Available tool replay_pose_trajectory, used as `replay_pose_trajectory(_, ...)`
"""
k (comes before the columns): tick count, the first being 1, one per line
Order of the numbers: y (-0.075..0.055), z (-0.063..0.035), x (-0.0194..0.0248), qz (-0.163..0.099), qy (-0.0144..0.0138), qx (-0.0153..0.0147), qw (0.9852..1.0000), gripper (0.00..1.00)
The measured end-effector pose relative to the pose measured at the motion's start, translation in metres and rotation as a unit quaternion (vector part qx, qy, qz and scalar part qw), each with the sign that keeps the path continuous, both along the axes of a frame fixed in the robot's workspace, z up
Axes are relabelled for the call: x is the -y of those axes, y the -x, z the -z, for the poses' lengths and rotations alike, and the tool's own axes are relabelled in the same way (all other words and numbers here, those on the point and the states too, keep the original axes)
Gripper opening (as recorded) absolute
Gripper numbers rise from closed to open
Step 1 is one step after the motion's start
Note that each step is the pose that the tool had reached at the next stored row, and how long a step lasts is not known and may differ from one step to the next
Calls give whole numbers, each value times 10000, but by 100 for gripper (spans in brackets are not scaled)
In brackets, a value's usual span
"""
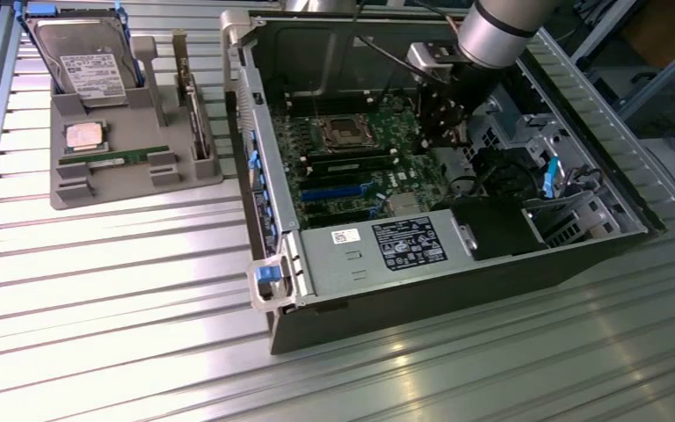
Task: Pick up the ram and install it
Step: 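Press down the ram until it locks into place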
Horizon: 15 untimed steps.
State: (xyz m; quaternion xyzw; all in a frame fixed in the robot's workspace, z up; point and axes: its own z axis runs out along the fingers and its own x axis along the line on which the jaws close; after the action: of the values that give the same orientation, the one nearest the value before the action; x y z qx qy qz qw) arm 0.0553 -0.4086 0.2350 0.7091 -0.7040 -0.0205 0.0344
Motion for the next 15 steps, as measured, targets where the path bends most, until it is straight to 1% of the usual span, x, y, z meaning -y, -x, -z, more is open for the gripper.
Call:
replay_pose_trajectory(2,-24,-71,0,0,0,-1,10000,11)
replay_pose_trajectory(3,-26,-133,0,0,-1,-1,10000,11)
replay_pose_trajectory(5,-30,-357,0,0,-1,0,10000,11)
replay_pose_trajectory(6,-30,-437,0,0,-1,-1,10000,11)
replay_pose_trajectory(8,-30,-530,0,0,0,-1,10000,11)
replay_pose_trajectory(10,-30,-682,0,0,-1,0,10000,11)
replay_pose_trajectory(11,-30,-706,0,0,-2,0,10000,11)
replay_pose_trajectory(15,-30,-707,0,0,-1,-1,10000,11)
